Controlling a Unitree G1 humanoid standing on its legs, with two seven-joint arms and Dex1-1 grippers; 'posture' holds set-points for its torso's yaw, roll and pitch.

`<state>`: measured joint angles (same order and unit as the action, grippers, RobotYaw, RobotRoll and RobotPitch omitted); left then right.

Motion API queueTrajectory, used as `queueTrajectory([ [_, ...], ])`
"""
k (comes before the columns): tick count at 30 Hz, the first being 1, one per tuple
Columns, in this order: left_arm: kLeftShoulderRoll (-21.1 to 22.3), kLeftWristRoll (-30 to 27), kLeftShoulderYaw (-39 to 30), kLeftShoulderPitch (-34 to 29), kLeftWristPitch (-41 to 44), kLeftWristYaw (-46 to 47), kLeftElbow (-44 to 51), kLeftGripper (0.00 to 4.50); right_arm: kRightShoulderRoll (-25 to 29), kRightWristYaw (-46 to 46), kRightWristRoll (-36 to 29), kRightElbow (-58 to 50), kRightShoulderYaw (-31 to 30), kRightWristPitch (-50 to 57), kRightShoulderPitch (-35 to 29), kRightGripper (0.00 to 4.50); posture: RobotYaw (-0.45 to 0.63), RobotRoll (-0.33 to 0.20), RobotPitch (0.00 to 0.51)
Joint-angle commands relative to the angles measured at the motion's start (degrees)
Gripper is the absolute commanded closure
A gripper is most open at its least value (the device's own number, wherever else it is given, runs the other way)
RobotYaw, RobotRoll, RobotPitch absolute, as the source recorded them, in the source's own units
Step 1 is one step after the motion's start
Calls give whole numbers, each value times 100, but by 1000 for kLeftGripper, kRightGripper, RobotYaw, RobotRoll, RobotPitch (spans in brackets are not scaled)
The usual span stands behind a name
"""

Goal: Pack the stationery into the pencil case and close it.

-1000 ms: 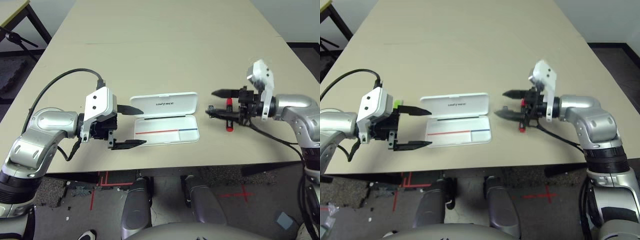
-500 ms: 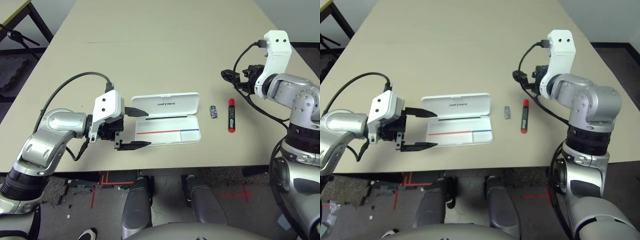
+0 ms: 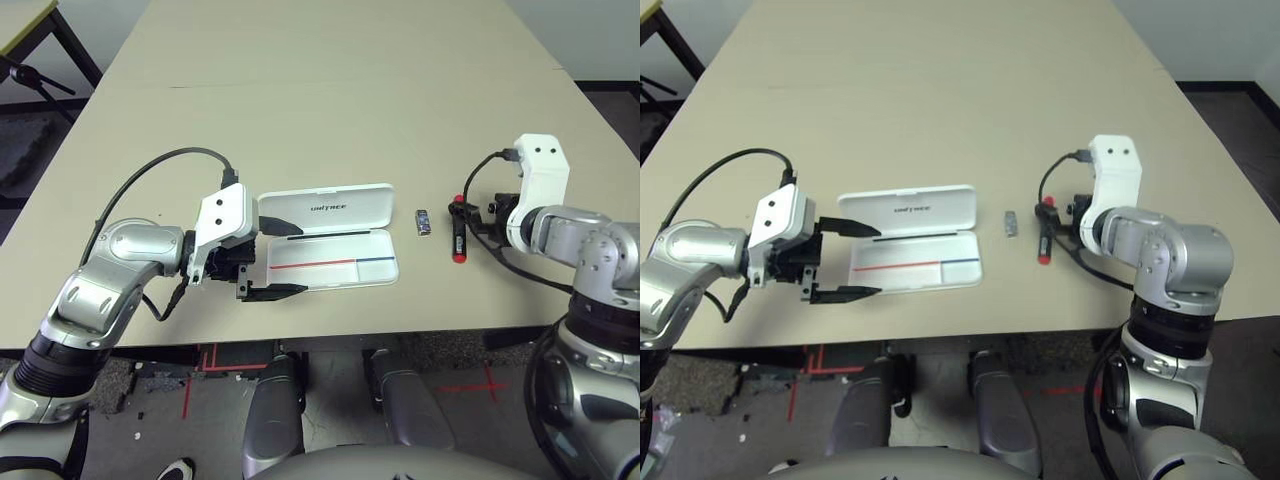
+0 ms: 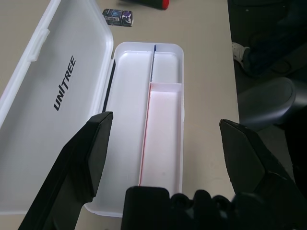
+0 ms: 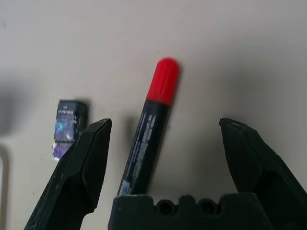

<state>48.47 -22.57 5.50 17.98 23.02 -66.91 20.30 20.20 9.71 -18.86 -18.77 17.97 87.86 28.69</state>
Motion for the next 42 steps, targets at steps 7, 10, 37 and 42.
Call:
queueTrajectory([
  [7, 58, 171, 47, 108, -84, -2, -108, 0, 2, 10, 89, 164, -104, -314, -318, 379, -91, 0, 192],
  [10, 49, 200, 60, 112, -82, 5, -101, 0, 130, 31, 122, 330, 1, -478, -312, 1329, -86, 0, 189],
  [37, 382, 337, -52, 197, -159, -82, -334, 0, 3311, 3982, -562, 879, -1987, -2795, 639, 4047, -86, 0, 179],
  [42, 440, 322, -63, 199, -168, -83, -343, 0, 3754, 5119, -423, 750, -2625, -3639, 952, 4047, -84, 0, 180],
])
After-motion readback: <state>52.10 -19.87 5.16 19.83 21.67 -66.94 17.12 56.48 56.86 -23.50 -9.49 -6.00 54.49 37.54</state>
